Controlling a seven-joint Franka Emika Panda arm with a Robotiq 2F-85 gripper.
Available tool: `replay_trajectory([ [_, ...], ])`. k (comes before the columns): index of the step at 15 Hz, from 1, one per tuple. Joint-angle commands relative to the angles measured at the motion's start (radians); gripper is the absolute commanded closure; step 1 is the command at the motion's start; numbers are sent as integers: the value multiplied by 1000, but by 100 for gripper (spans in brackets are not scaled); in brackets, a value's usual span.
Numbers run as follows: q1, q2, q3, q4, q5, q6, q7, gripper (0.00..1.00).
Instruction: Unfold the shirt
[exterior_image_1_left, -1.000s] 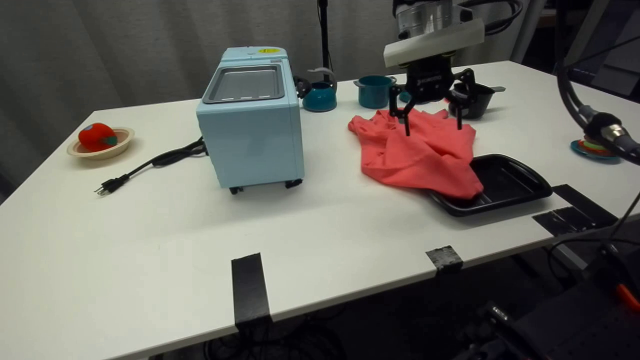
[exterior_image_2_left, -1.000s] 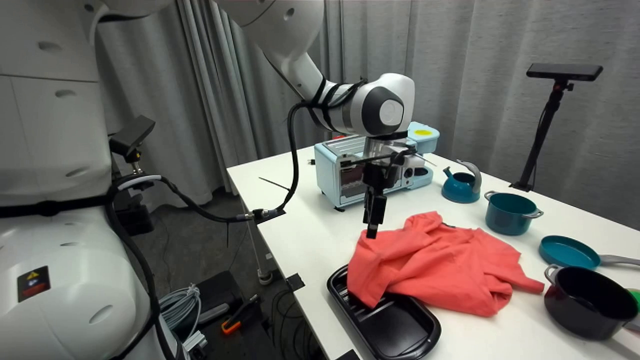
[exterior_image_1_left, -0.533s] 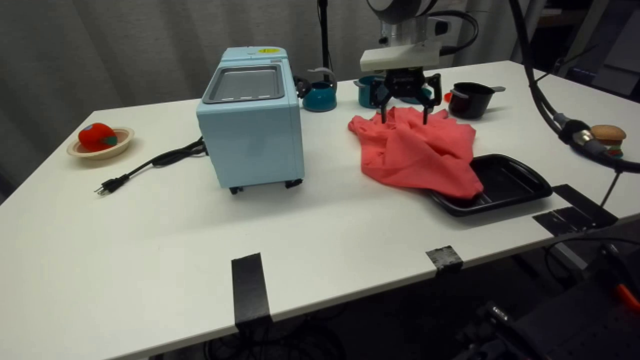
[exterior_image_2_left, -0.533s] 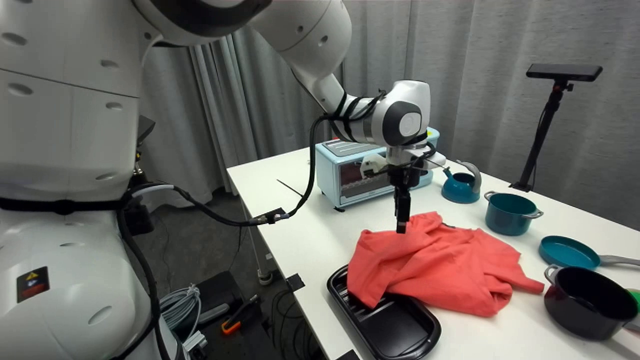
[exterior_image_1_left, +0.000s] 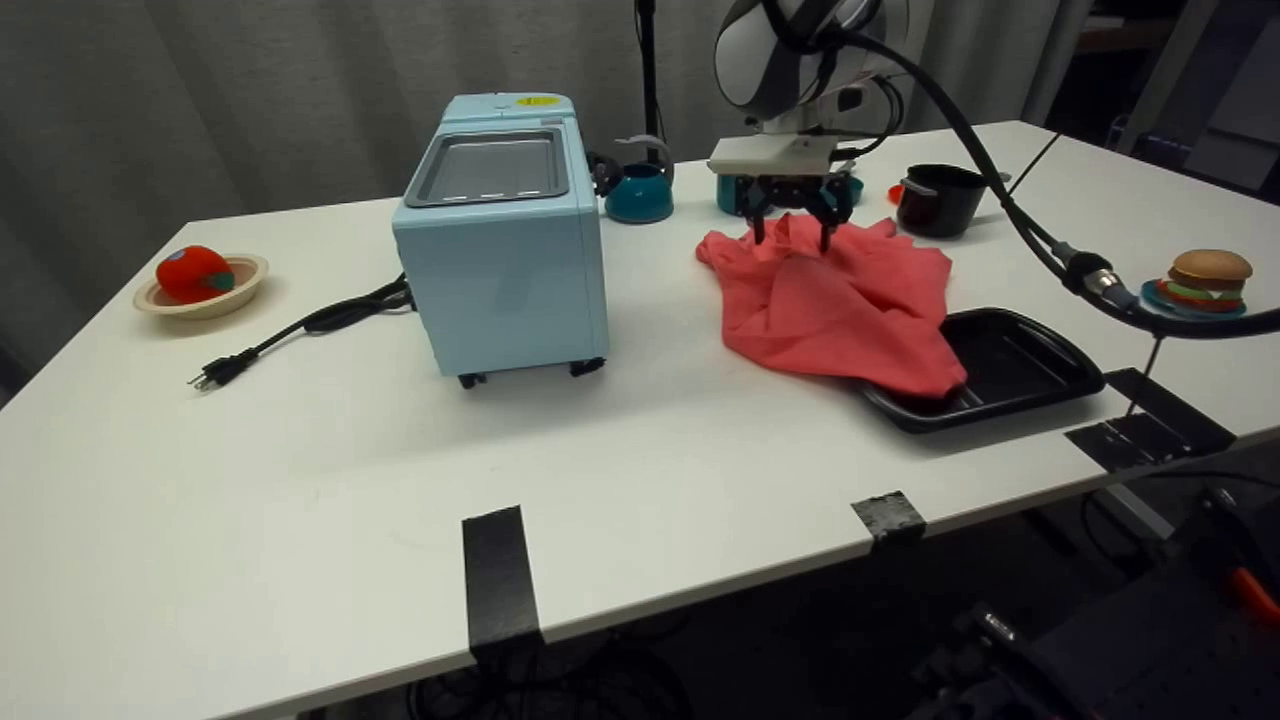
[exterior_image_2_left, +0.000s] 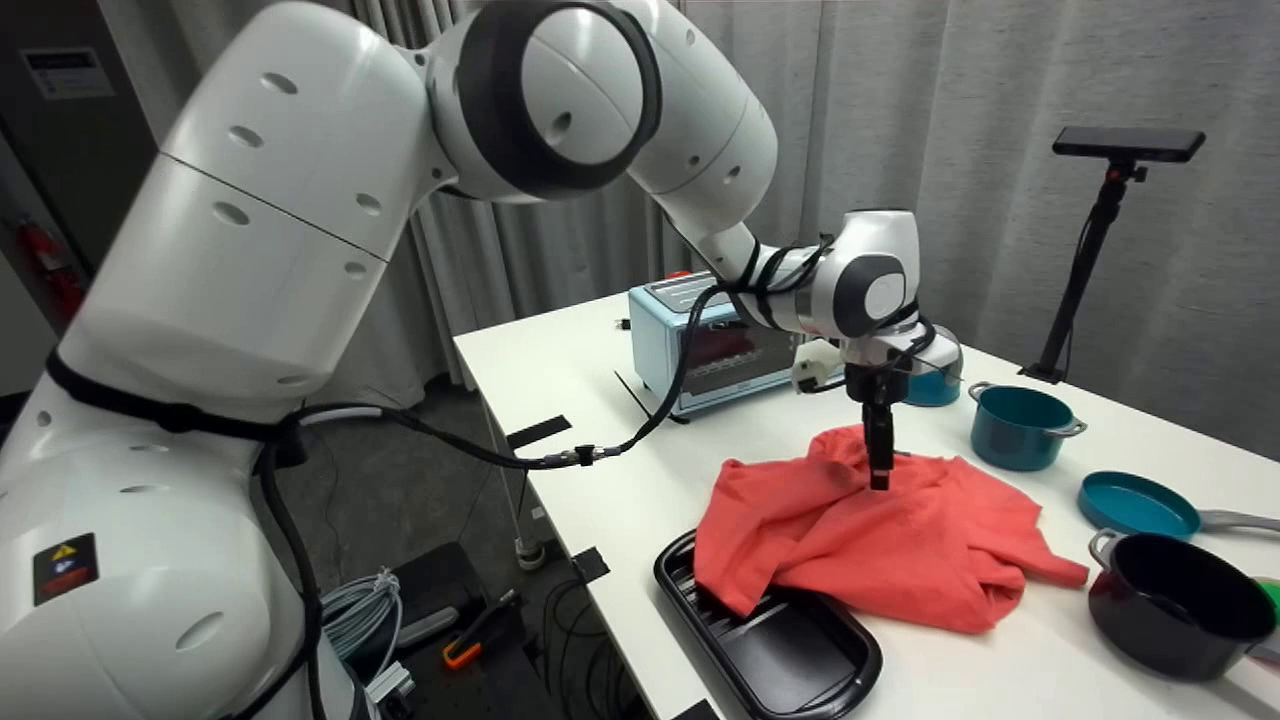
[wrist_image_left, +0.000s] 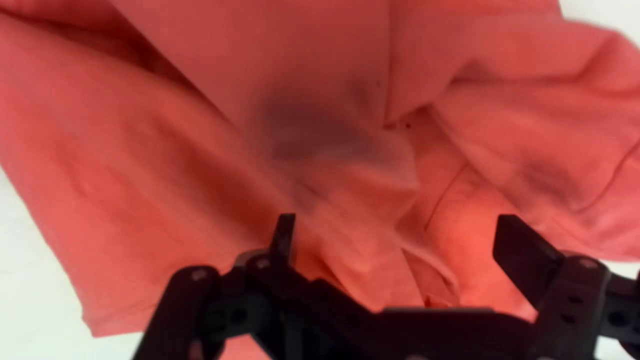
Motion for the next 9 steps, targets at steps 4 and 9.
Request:
replay_trajectory([
  [4,-18,211,-58,323,-2,-71,57,3],
  [9,-22,253,-72,398,-5,-101,77,48],
])
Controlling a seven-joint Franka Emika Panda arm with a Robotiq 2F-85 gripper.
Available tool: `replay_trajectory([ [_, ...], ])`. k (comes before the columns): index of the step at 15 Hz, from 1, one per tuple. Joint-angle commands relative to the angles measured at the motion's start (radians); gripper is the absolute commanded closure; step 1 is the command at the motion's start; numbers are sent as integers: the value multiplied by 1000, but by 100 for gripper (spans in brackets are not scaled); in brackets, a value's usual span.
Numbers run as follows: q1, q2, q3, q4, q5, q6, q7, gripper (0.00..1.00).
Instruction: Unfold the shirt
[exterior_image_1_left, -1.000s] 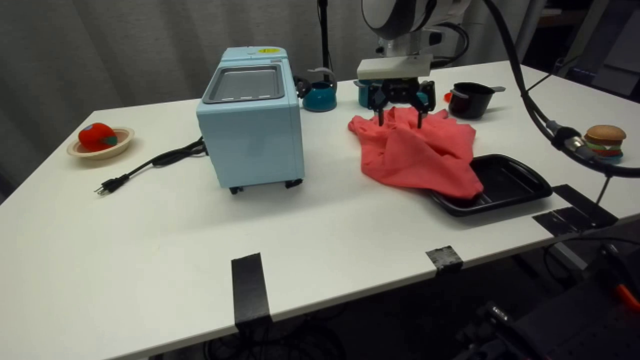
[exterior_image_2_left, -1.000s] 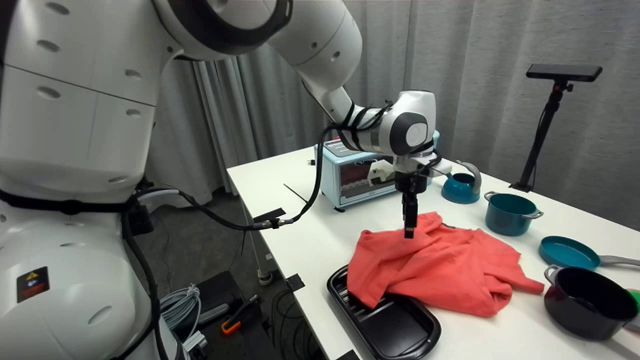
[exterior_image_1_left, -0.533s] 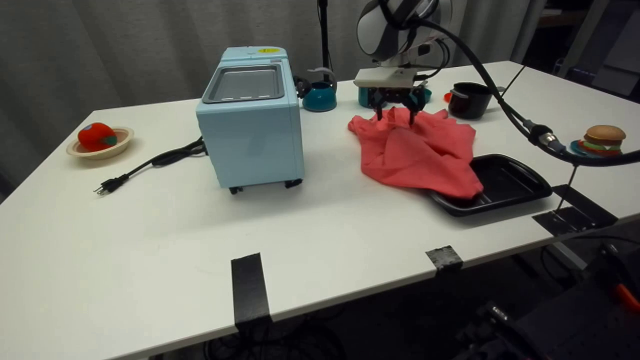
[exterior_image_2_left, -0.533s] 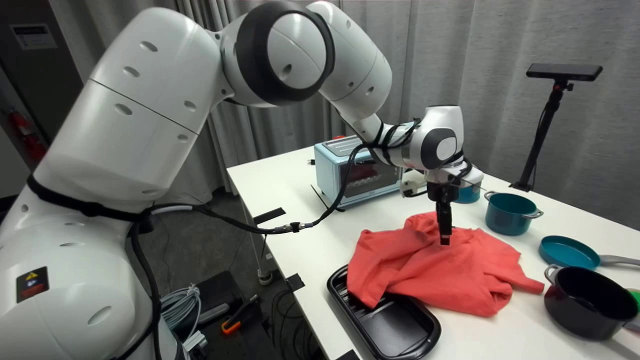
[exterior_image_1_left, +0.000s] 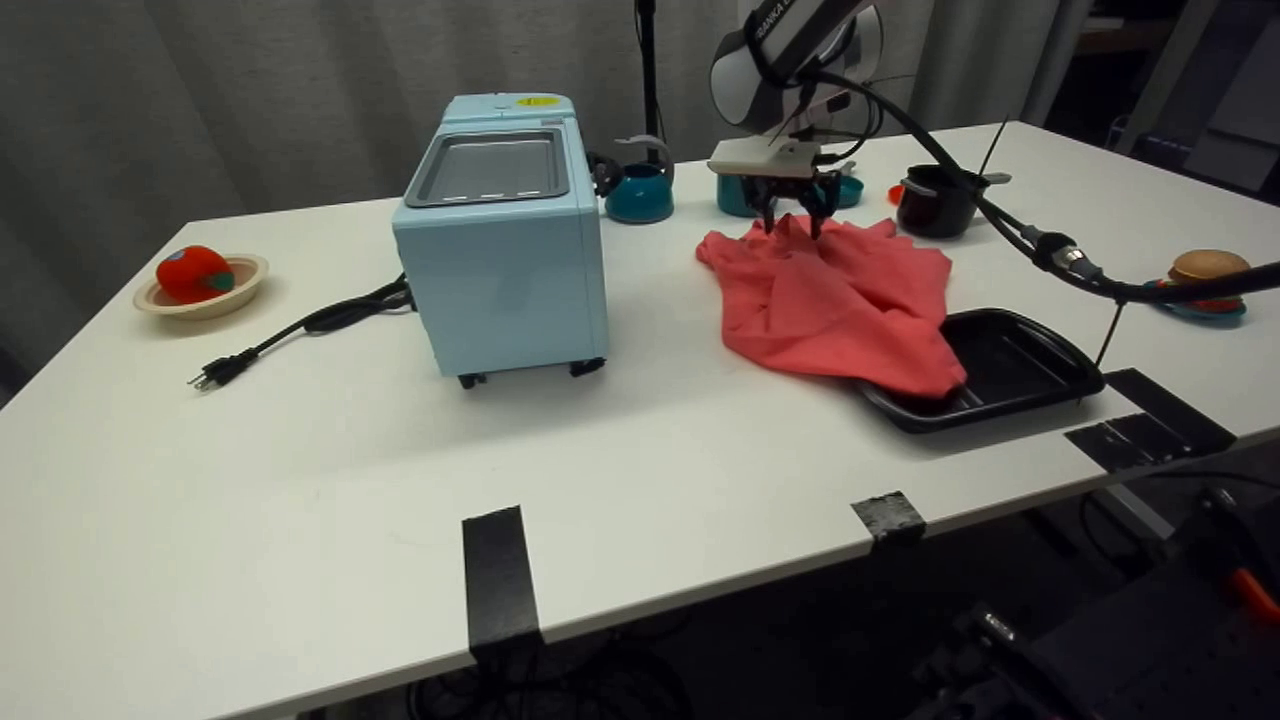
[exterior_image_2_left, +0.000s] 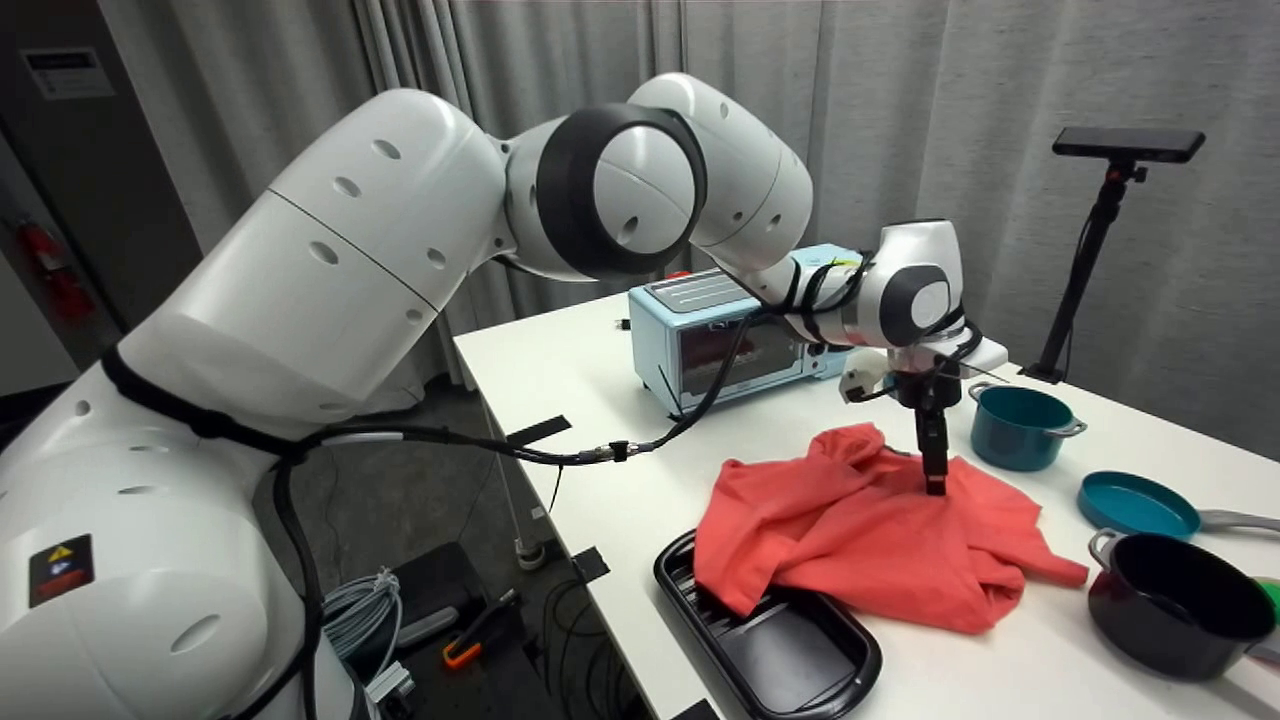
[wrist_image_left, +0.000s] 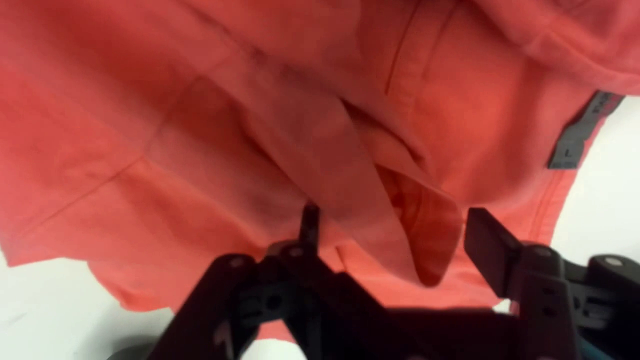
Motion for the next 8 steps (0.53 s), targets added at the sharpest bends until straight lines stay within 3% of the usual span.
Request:
replay_trajectory([
  [1,-9,39,-6,88,-6,-44,25,55],
  [7,-1,-43,-5,-6,-10,-16,14,100],
  [8,-1,-61,-5,-29,-11,-12,11,100],
])
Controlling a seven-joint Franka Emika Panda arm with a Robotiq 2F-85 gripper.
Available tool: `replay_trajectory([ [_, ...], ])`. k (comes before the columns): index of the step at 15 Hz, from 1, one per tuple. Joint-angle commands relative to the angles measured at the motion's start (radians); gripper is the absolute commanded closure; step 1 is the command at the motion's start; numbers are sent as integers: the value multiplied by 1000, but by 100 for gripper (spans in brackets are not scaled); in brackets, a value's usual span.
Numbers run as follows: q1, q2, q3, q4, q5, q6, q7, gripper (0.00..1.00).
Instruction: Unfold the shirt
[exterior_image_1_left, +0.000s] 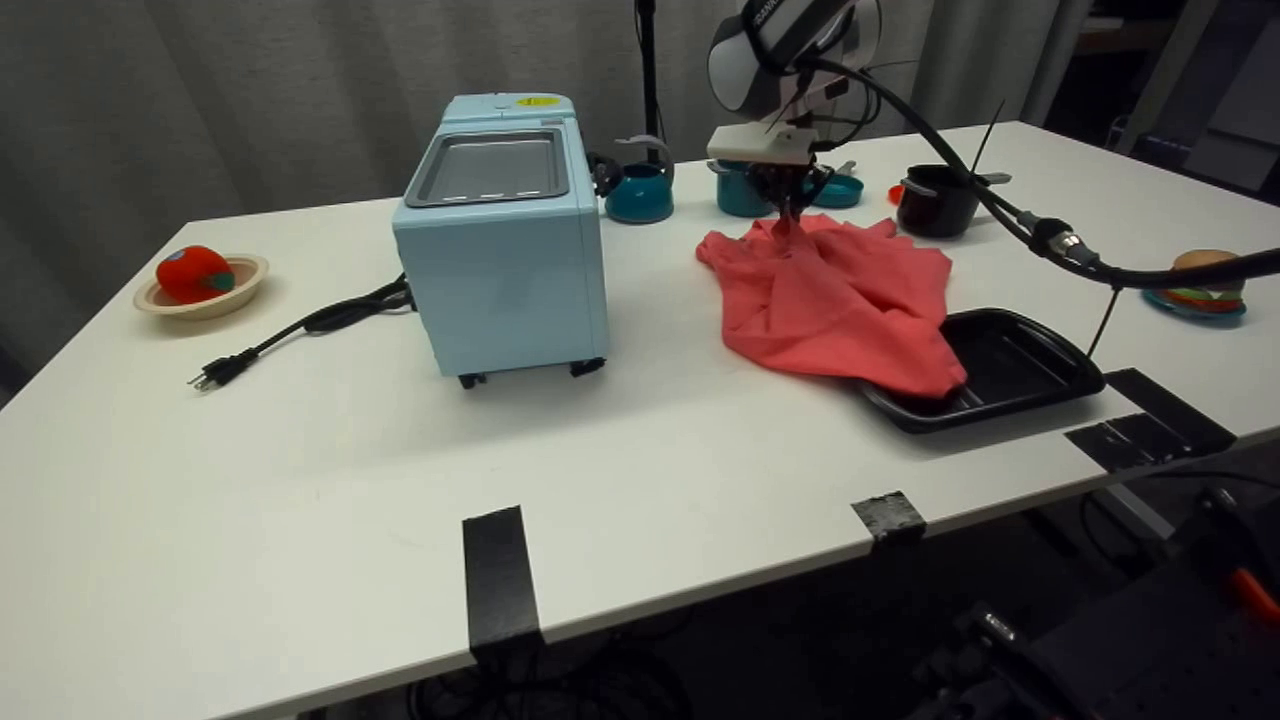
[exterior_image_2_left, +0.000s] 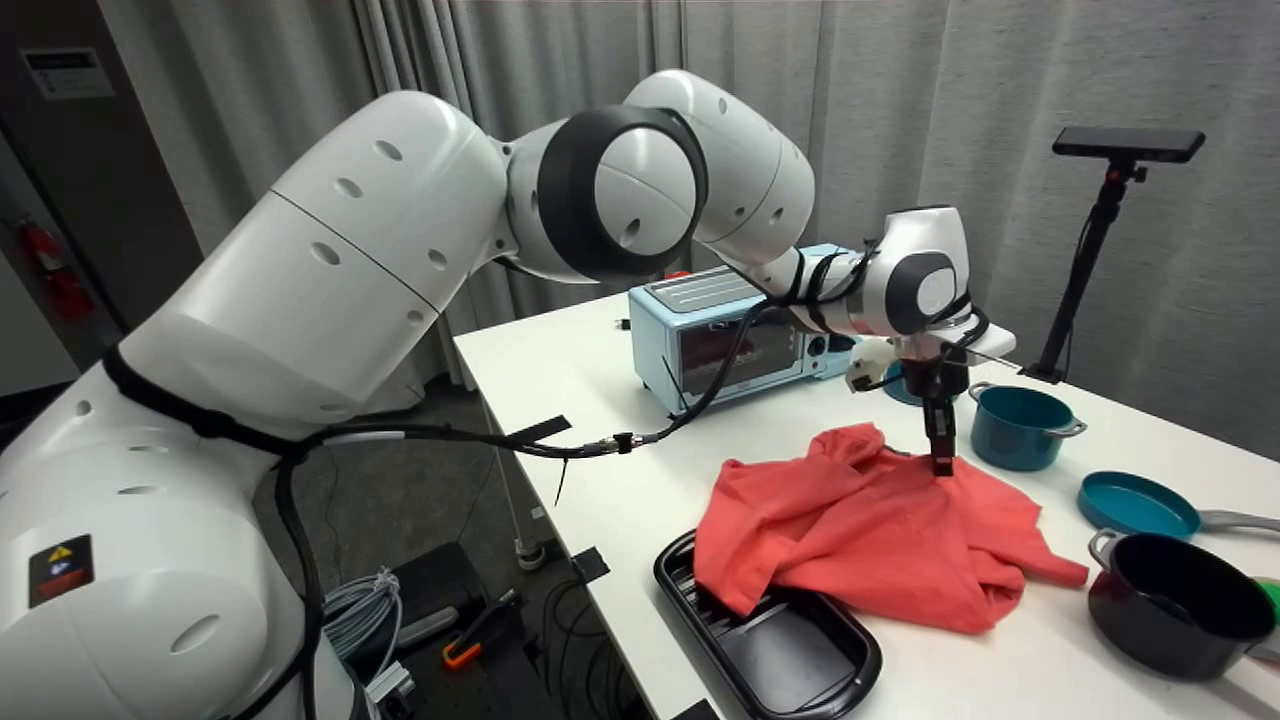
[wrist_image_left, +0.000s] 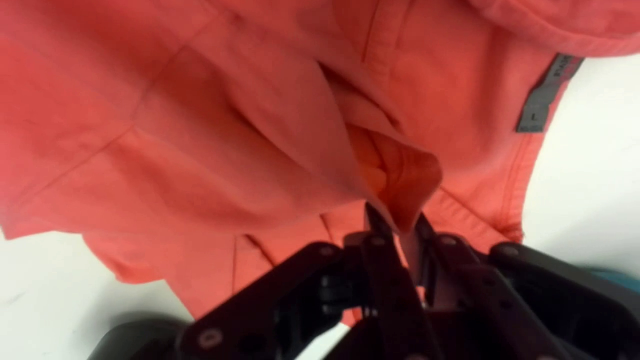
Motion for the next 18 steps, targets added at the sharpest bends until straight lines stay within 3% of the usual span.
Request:
replay_trajectory([
  [1,1,-88,1,-104,-12,7,2,100],
  [8,-12,-377,-5,-434,-50,-34,-116,99],
  [13,-29,-605,-42,-666,-199,-96,-205,99],
  [18,-93,-812,-57,-896,-406,-162,-283,99],
])
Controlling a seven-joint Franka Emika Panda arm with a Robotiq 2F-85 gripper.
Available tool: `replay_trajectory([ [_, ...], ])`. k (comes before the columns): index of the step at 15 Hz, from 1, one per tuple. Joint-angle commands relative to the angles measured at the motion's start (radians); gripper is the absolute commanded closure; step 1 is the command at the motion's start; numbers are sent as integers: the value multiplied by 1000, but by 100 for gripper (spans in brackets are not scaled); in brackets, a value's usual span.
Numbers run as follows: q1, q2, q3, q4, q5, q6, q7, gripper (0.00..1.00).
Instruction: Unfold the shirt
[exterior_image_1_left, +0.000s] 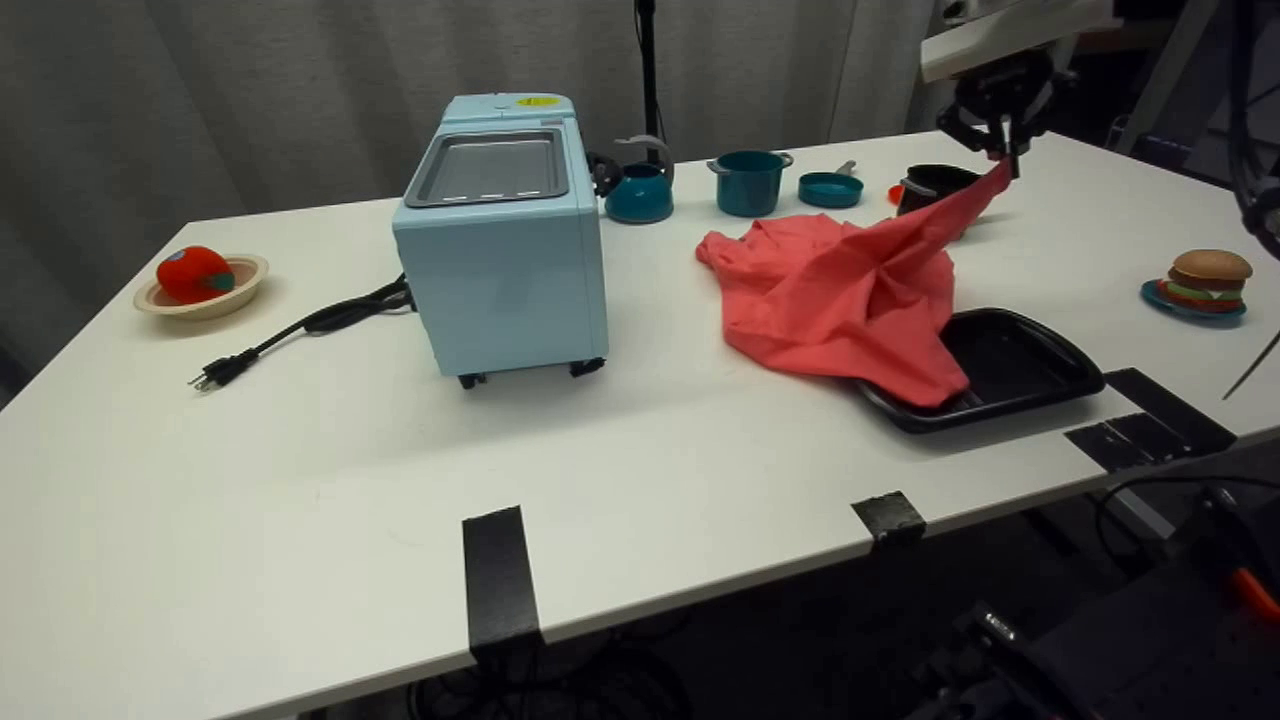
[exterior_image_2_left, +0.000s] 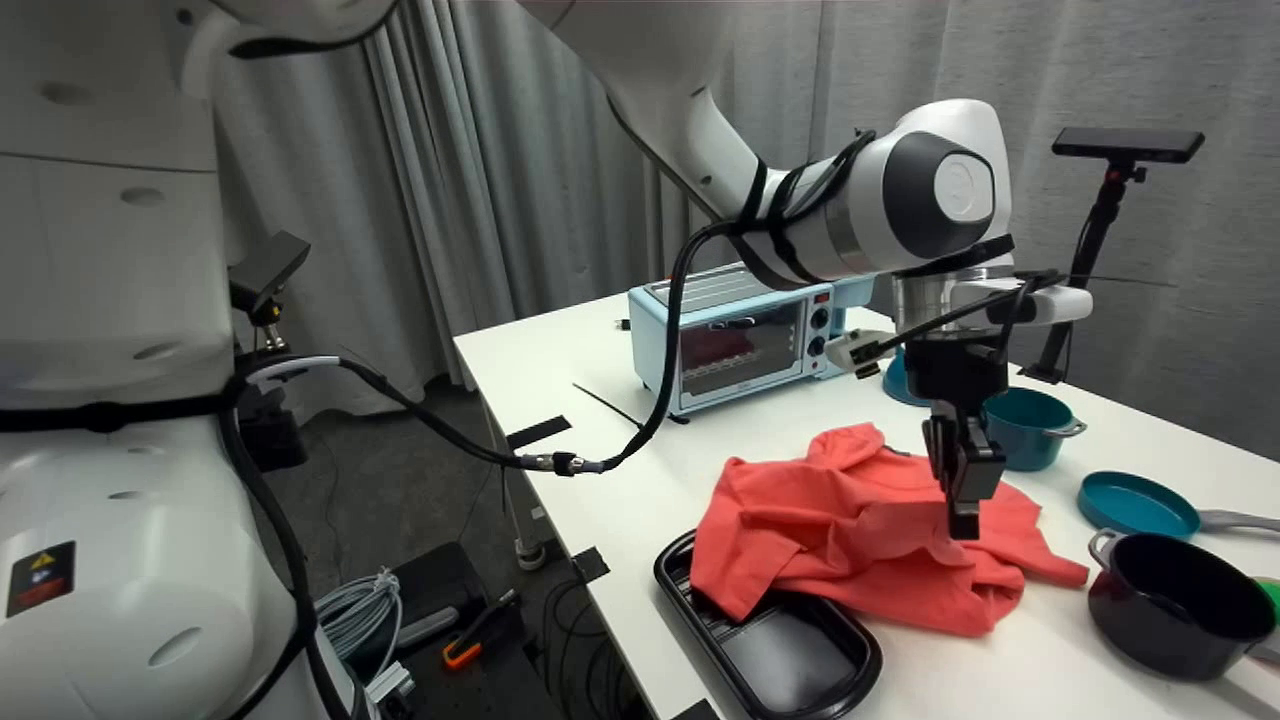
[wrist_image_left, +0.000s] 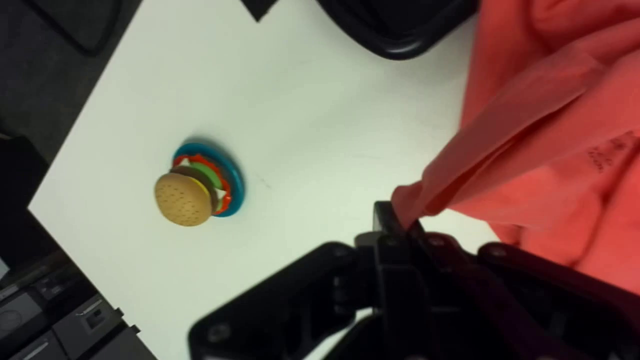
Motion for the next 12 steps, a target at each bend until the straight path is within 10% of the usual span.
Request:
replay_trajectory([
  [1,-55,-168,3,-196,-162,-30,-39,99],
  [7,-136,-220,29,-359,-384,-40,17,99],
  [8,-141,-215,36,-369,-392,-54,27,72],
  [12,-145,-224,60,-406,-392,-35,53,51],
])
